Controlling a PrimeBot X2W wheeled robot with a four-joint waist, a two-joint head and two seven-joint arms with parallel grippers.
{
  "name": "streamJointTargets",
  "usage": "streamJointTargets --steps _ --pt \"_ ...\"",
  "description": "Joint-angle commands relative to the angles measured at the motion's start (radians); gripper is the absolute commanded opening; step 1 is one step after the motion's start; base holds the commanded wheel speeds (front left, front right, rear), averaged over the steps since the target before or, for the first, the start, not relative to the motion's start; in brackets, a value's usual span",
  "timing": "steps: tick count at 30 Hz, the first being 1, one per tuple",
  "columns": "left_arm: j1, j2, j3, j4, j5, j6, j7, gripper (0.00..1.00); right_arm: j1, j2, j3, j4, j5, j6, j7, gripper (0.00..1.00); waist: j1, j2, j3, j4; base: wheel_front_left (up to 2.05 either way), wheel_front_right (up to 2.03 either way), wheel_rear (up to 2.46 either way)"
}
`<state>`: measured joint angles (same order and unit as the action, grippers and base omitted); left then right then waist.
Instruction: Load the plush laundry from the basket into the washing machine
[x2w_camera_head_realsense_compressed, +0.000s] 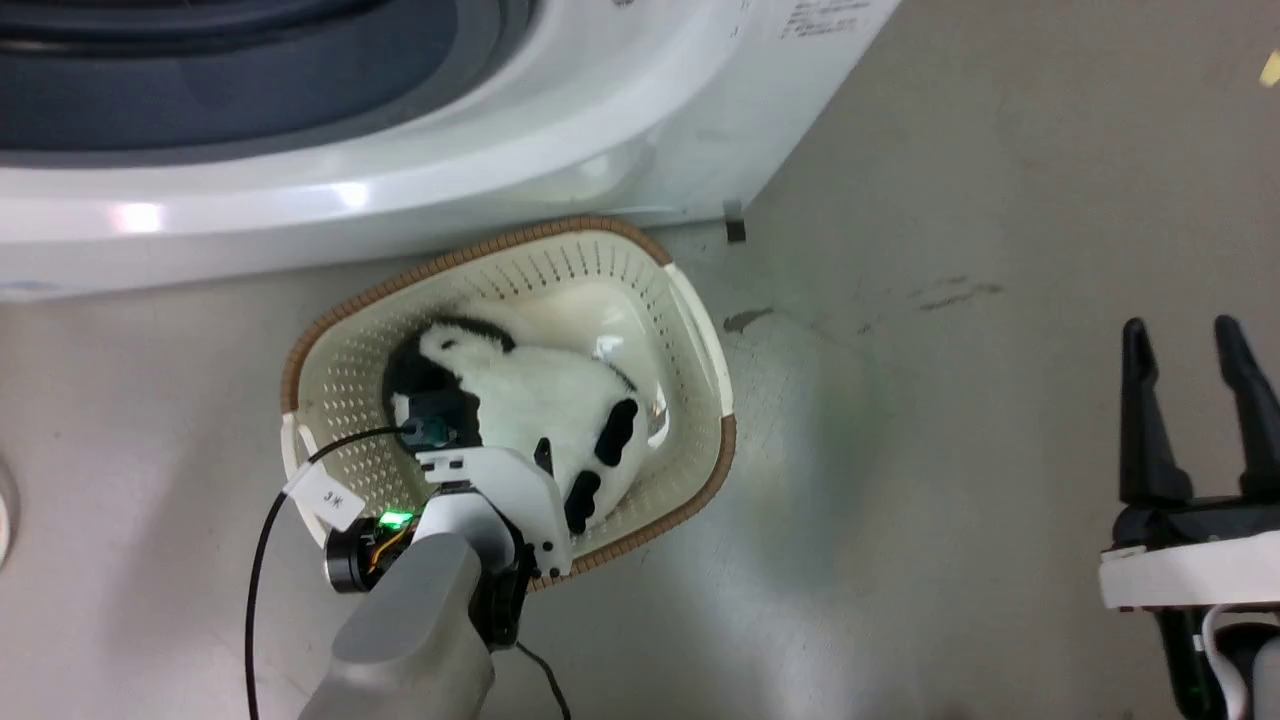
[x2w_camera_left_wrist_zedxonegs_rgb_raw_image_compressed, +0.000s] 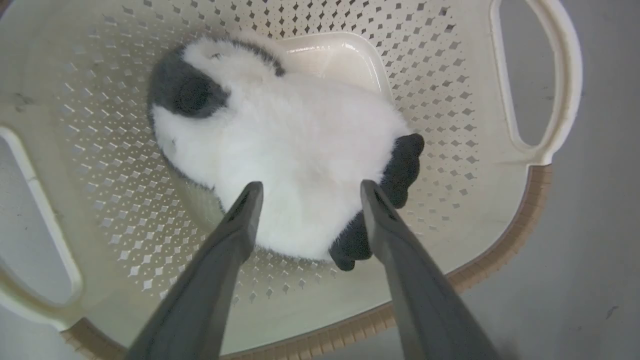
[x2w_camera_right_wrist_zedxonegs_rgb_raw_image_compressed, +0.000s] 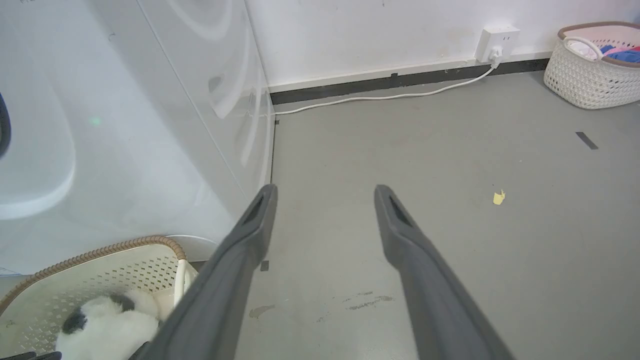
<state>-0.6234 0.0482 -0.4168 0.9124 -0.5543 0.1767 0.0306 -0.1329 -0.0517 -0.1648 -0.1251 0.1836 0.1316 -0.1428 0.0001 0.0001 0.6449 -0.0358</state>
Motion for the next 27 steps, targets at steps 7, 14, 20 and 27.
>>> streamJointTargets --steps 7,14,20,27 --pt "-0.095 0.002 -0.074 0.07 -0.088 0.028 0.01 1.0 -0.024 0.001 -0.046 -0.083 -0.006 -0.001 0.014 1.0 -0.0001 -0.0001 0.104 0.014 0.0 0.0 0.0" --pt "-0.157 0.002 -0.14 0.123 -0.155 0.053 0.032 1.0 -0.023 0.001 -0.067 -0.144 -0.003 -0.001 0.032 1.0 -0.0001 -0.0001 0.164 0.019 0.0 0.0 0.0" --pt "-0.222 0.002 -0.2 0.186 -0.215 0.089 0.028 1.0 -0.02 0.001 -0.087 -0.192 0.008 -0.001 0.039 1.0 -0.0001 -0.0001 0.223 0.016 0.0 0.0 0.0" --pt "-0.287 0.002 -0.253 0.239 -0.286 0.12 -0.022 1.0 -0.022 0.001 -0.114 -0.243 0.018 -0.001 0.044 1.0 -0.0001 -0.0001 0.293 0.009 0.0 0.0 0.0"
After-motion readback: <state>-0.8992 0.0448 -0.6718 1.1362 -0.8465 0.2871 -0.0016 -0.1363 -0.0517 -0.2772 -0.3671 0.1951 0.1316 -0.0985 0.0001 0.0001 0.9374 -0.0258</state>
